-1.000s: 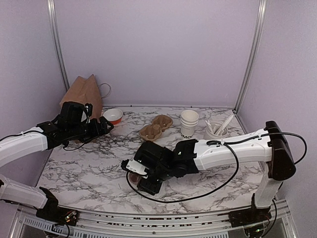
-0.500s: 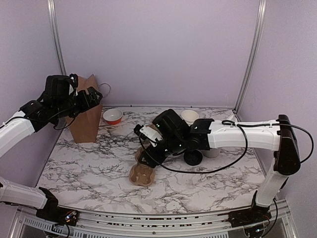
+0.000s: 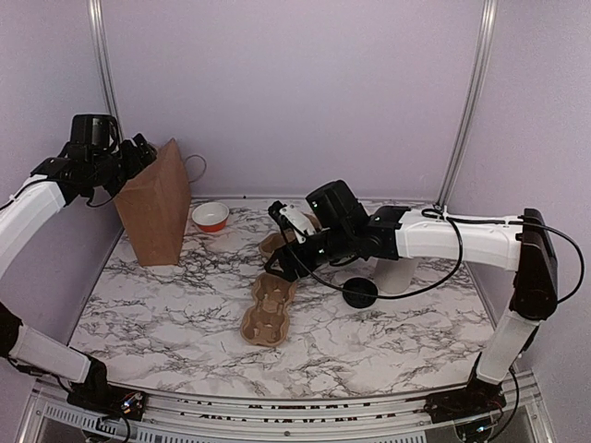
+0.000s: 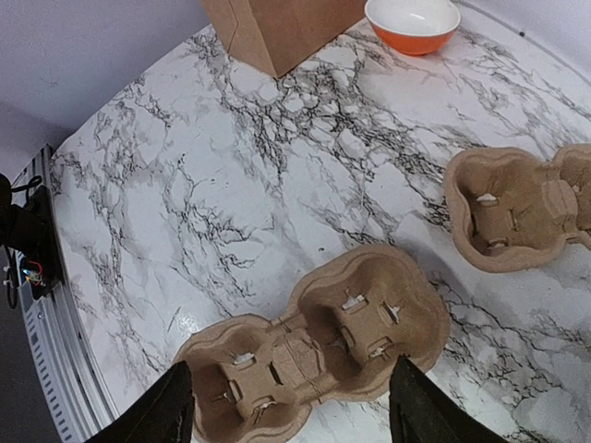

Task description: Pack the takeout coffee

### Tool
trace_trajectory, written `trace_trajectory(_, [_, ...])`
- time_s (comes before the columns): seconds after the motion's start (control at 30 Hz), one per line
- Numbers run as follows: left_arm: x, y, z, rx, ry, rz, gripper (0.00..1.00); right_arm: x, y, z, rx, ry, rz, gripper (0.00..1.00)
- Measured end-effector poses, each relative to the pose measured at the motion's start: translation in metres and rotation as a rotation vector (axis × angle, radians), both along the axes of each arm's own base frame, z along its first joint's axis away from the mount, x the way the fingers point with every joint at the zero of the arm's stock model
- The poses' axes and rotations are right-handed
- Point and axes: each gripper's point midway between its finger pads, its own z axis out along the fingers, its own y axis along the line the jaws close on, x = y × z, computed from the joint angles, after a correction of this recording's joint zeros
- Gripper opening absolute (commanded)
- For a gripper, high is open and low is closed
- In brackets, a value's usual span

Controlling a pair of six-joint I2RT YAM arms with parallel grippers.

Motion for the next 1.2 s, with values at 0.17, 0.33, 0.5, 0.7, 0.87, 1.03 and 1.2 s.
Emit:
trace_trajectory(0.17, [0.015, 0.017, -0.02, -0.054, 0.055, 0.024, 0.99, -0.001, 0.002, 0.002, 0.017, 0.006, 0.016, 0.7])
trace_trajectory(0.33, [0.019, 0.02, -0.023, -0.109, 0.052, 0.012, 0.99, -0.003, 0.004, 0.005, 0.03, 0.008, 0.029, 0.7])
trace_trajectory(0.5, [0.02, 0.021, -0.032, -0.141, 0.066, 0.005, 0.99, -0.002, 0.006, 0.006, 0.04, 0.007, 0.034, 0.7])
trace_trajectory(0.7, [0.027, 0.026, -0.034, -0.164, 0.063, 0.004, 0.99, -0.002, 0.008, 0.005, 0.047, 0.009, 0.04, 0.7])
trace_trajectory(0.87, [0.027, 0.026, -0.042, -0.178, 0.072, 0.01, 0.99, -0.002, 0.01, 0.002, 0.048, 0.018, 0.043, 0.7])
trace_trajectory(1.03, [0.029, 0.027, -0.043, -0.183, 0.063, 0.011, 0.99, -0.002, 0.011, 0.002, 0.055, 0.019, 0.045, 0.7])
trace_trajectory(1.2, [0.024, 0.028, -0.044, -0.189, 0.05, 0.017, 0.99, -0.002, 0.012, 0.003, 0.057, 0.018, 0.045, 0.7])
